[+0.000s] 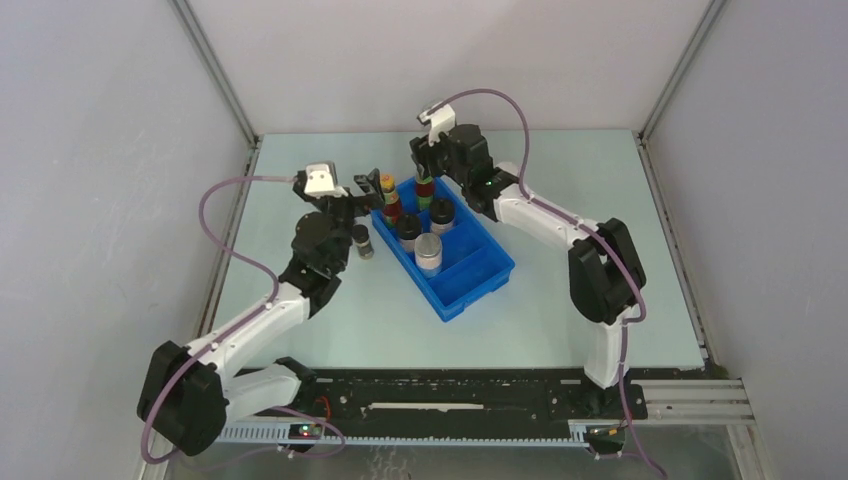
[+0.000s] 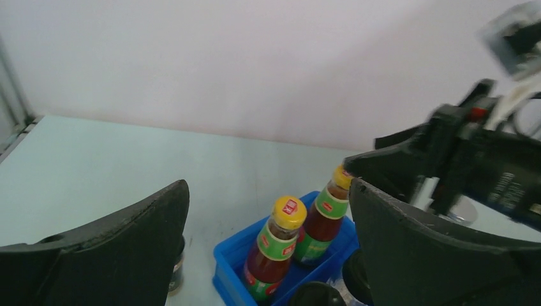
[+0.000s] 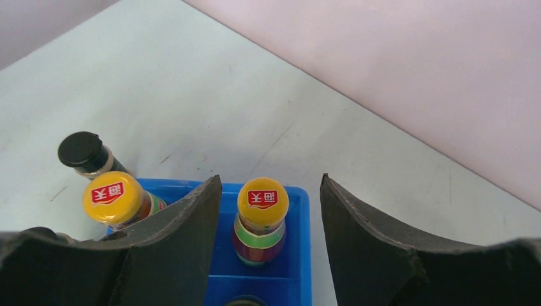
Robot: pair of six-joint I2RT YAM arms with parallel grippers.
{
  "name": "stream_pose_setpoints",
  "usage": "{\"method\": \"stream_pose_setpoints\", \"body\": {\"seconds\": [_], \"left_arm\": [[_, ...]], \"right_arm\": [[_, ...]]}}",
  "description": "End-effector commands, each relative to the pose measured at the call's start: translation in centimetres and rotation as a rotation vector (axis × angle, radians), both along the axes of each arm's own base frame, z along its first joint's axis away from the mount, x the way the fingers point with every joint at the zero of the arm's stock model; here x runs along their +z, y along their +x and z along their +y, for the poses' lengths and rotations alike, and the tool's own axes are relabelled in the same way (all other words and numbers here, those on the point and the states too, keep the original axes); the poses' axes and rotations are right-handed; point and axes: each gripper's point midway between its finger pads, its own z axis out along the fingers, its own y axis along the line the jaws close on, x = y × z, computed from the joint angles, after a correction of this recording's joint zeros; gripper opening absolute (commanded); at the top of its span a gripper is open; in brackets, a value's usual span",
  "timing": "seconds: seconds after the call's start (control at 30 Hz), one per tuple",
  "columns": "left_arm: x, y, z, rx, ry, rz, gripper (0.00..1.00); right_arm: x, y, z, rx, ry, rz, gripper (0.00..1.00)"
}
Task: Organize the condiment bottles
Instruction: Place the bottle in the storage box, then pick up the bottle from the center of the board.
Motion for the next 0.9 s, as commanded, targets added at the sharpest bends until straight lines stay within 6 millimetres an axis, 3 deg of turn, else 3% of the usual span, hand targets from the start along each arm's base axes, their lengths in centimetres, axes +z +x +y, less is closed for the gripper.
{"method": "stream_pose_setpoints", "body": {"seconds": [0.0, 0.13, 0.37, 0.73, 0.87], "left_arm": [[2.2, 0.4, 2.5, 0.105, -0.041, 0.103, 1.00], [1.4, 0.6, 4.5, 0.162, -0.054, 0.262, 1.00], [-2.4, 0.9, 7.4, 0.263, -0.048, 0.589, 1.00], [-9.1, 2.9, 7.4, 0.193, -0.119, 0.912, 1.00], [-10.4, 4.1, 7.0, 0.165, -0.131, 0.946, 1.00]], "right_arm": [[9.4, -1.5, -0.8, -0.008, 0.097, -0.141, 0.67], [11.9, -2.6, -1.7, -0.029, 0.111, -0.162, 0.67], [14.0, -4.5, -3.9, -0.098, 0.128, -0.139, 0.69], [14.0, -7.6, -6.5, -0.135, 0.172, -0.124, 0.70], [14.0, -8.2, -6.6, -0.130, 0.171, -0.125, 0.70]]}}
